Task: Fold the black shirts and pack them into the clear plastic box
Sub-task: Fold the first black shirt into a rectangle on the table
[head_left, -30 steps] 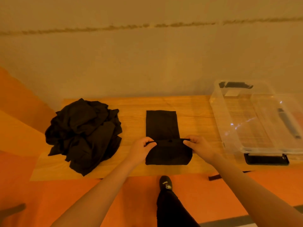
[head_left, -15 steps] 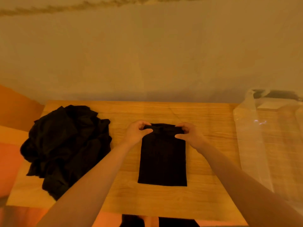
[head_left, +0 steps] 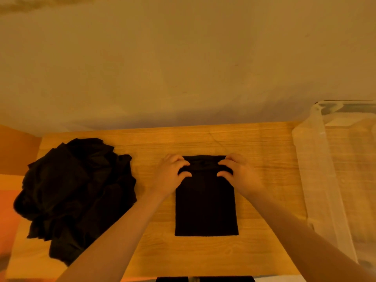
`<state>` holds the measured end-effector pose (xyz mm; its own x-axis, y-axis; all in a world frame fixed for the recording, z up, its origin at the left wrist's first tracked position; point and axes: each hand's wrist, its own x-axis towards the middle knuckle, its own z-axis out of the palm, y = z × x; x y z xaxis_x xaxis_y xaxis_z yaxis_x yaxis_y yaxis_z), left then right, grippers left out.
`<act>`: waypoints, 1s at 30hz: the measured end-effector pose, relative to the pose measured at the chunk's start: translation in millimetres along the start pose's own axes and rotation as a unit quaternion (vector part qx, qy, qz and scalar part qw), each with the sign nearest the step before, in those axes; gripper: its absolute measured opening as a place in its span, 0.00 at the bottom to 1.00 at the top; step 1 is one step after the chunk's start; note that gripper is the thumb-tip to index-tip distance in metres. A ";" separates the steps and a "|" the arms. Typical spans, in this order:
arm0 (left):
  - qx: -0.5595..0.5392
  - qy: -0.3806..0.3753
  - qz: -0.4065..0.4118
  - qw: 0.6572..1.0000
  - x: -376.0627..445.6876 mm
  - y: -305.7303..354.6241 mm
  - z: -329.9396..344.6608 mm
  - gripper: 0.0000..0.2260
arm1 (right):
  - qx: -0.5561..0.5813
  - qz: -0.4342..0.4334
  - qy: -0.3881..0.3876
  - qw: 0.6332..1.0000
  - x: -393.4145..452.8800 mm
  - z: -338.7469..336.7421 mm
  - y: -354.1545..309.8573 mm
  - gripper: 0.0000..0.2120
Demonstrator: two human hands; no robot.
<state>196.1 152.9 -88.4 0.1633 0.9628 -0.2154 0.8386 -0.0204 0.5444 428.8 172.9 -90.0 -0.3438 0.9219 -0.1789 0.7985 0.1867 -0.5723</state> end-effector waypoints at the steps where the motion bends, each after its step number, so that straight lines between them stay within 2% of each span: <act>1: 0.009 -0.002 -0.002 1.000 -0.6 -1.7 2.2 0.13 | -0.018 -0.003 0.004 1.000 -1.6 2.7 2.1 0.14; 4: -0.016 0.026 -0.013 0.999 4.0 -1.6 1.8 0.09 | 0.015 0.028 0.048 0.998 3.9 1.5 0.3 0.08; 6: -0.055 0.032 -0.036 0.997 10.2 1.2 -2.3 0.07 | 0.066 0.060 0.049 0.995 12.1 -3.5 -4.2 0.06; 12: -0.140 -0.018 -0.115 0.983 26.5 -0.4 -11.6 0.02 | 0.202 0.160 -0.062 0.964 30.5 -14.6 -4.3 0.05; 14: -0.139 -0.045 -0.123 0.982 29.6 -2.8 -14.4 0.03 | 0.228 0.180 -0.066 0.955 34.5 -15.2 -0.7 0.03; 17: -0.140 -0.047 -0.124 0.981 31.3 -3.6 -18.0 0.03 | 0.221 0.166 -0.042 0.960 37.2 -15.1 0.3 0.02; 22: -0.130 0.003 -0.099 0.987 30.8 -0.8 -14.0 0.03 | 0.141 0.100 -0.019 0.985 39.0 -12.4 -2.1 0.01; 26: -0.134 0.025 -0.110 0.985 33.1 -0.9 -9.4 0.04 | 0.128 0.117 -0.013 0.985 43.0 -9.8 -1.4 0.05; 30: -0.107 0.041 -0.098 0.989 33.7 2.8 -6.2 0.04 | 0.114 0.112 0.017 0.987 41.3 -8.7 -3.1 0.04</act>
<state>200.7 187.0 -89.1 -0.0419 0.9614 -0.2720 0.7196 0.2179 0.6593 416.5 213.3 -88.6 -0.1504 0.9431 -0.2965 0.7193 -0.1013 -0.6873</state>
